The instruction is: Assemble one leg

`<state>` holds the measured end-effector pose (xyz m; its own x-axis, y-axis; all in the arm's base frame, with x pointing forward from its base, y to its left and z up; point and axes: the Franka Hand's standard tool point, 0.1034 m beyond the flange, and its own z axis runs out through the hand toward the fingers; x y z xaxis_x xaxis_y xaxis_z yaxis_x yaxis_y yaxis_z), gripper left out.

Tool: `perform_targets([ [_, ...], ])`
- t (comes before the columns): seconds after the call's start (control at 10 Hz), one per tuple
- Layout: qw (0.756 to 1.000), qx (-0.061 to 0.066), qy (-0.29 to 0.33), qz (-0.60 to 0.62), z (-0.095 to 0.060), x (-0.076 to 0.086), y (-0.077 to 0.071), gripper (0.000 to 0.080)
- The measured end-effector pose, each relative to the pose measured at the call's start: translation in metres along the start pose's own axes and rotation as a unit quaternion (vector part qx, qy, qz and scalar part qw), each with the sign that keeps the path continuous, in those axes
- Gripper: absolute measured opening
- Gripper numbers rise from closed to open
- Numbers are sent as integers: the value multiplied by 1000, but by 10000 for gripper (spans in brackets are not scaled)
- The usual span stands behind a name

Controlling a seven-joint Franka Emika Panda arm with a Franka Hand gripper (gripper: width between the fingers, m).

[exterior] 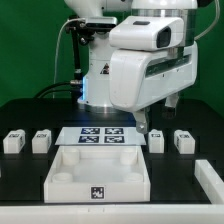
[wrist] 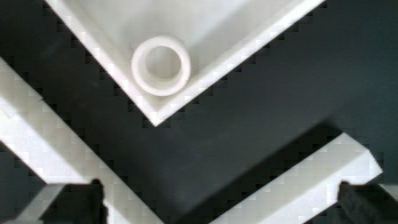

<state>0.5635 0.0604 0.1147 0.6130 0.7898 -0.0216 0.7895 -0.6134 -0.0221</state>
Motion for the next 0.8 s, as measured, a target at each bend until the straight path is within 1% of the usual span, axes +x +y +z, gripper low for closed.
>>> perform_targets([
  [0.8,1000,1,0,0,1,0,0,650],
])
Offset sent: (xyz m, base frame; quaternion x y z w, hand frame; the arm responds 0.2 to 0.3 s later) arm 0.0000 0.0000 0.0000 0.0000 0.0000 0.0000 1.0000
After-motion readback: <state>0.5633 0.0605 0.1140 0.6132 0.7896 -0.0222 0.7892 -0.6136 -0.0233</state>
